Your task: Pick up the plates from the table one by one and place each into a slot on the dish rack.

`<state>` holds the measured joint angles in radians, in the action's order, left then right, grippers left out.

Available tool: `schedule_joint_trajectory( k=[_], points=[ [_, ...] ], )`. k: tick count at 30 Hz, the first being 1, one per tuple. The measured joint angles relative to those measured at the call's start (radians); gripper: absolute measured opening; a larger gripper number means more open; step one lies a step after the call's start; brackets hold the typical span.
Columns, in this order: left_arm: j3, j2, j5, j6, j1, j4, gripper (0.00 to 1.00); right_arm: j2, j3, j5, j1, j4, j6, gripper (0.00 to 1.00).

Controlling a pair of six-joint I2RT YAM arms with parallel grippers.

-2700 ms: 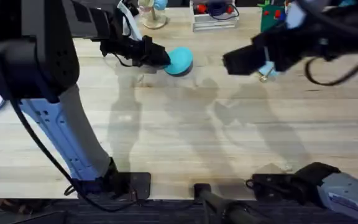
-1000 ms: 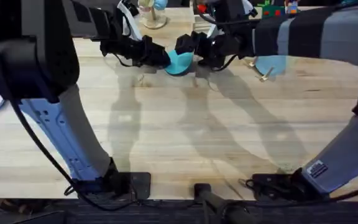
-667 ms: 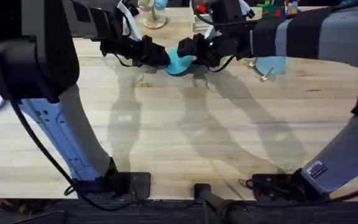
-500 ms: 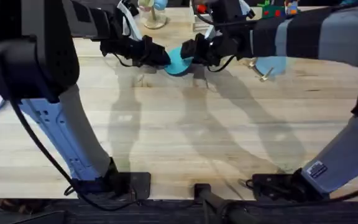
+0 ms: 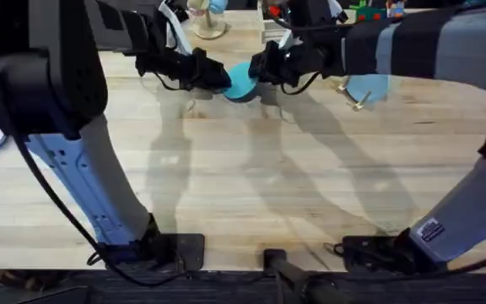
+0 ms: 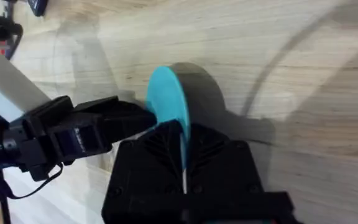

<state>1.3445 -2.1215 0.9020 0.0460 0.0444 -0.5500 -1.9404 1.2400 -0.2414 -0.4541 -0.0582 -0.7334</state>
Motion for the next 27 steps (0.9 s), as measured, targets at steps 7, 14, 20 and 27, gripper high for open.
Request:
schedule_joint_trajectory(
  k=[7, 14, 20, 27],
  points=[
    [0.043, 0.000, -0.035, -0.005, 0.001, -0.108, 0.041, 0.000, 0.000, -0.031, 0.001, -0.003, 0.016, 0.028],
    [0.142, 0.027, -0.183, -0.074, 0.002, -0.350, 0.040, 0.011, 0.000, -0.051, -0.003, -0.009, 0.139, 0.029],
    [0.194, 0.193, -0.289, -0.125, 0.002, -0.459, 0.041, 0.127, 0.000, -0.048, 0.002, -0.107, 0.272, 0.029],
    [0.208, 0.422, -0.394, -0.145, 0.002, -0.581, 0.040, 0.299, 0.000, -0.047, 0.056, -0.340, 0.446, 0.029]
  ],
)
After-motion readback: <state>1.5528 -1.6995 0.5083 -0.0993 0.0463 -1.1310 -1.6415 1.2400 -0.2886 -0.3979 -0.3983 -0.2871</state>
